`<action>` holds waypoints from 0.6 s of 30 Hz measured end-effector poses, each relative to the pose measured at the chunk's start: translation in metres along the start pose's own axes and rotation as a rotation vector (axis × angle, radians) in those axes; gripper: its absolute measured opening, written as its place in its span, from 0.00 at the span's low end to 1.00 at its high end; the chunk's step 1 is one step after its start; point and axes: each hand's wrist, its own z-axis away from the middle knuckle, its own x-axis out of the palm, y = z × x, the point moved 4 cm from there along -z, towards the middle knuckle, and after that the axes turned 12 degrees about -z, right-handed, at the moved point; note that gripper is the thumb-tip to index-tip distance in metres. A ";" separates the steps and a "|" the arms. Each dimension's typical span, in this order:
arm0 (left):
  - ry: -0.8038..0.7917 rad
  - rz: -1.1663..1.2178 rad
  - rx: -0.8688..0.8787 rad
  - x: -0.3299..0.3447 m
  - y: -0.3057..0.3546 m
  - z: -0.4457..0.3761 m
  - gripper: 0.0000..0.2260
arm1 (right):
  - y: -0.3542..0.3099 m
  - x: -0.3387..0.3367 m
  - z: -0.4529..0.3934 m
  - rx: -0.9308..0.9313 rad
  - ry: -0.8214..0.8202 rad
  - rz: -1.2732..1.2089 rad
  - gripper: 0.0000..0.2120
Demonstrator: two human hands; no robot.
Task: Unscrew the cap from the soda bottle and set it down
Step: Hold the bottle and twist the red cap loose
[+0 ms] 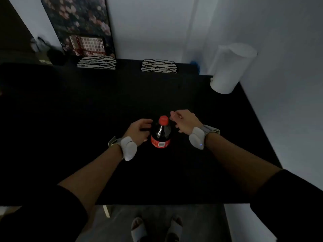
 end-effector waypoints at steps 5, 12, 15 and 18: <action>-0.131 0.004 0.053 0.008 -0.003 -0.002 0.33 | -0.002 0.006 0.003 0.000 -0.028 -0.081 0.19; -0.029 0.045 0.073 0.020 -0.007 0.001 0.31 | -0.006 0.007 0.002 -0.036 -0.040 -0.046 0.19; -0.007 0.028 0.091 0.024 -0.007 0.005 0.31 | -0.009 0.008 0.000 -0.065 -0.046 0.002 0.22; 0.008 -0.074 0.138 0.023 -0.007 0.006 0.35 | -0.013 0.006 0.002 -0.133 -0.026 0.097 0.23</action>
